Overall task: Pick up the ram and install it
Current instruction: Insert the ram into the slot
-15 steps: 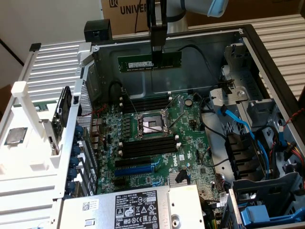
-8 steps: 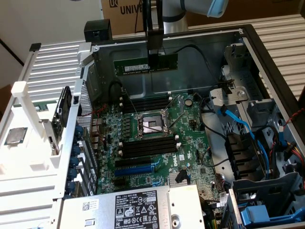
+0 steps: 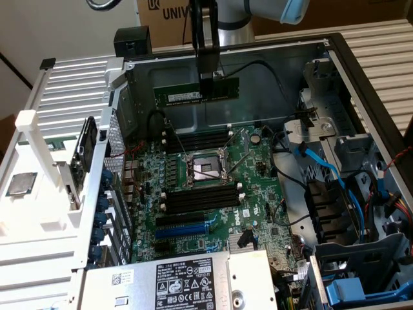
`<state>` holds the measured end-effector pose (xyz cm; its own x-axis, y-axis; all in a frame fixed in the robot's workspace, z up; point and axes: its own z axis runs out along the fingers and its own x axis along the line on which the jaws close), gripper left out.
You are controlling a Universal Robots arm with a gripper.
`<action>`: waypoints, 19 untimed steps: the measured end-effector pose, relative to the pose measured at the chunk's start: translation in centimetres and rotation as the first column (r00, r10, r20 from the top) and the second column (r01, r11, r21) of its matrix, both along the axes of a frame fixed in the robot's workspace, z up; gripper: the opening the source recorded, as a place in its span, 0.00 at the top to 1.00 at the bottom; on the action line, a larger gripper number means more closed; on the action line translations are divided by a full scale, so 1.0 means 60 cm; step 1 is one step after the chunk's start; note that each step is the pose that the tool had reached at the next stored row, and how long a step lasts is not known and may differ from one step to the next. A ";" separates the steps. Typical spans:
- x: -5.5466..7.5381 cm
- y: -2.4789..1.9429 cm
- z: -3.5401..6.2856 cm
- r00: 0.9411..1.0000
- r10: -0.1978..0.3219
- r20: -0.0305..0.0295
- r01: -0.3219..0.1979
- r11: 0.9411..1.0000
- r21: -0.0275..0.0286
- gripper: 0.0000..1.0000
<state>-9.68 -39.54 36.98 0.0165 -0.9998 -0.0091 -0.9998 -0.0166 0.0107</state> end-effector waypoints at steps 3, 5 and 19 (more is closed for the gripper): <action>-0.001 0.0024 -0.008 1.000 -0.007 0.000 0.007 1.000 0.000 0.87; -0.001 0.0053 -0.013 1.000 -0.012 0.001 0.012 1.000 0.000 0.87; -0.001 0.0111 -0.039 1.000 -0.026 0.000 0.026 1.000 0.001 0.87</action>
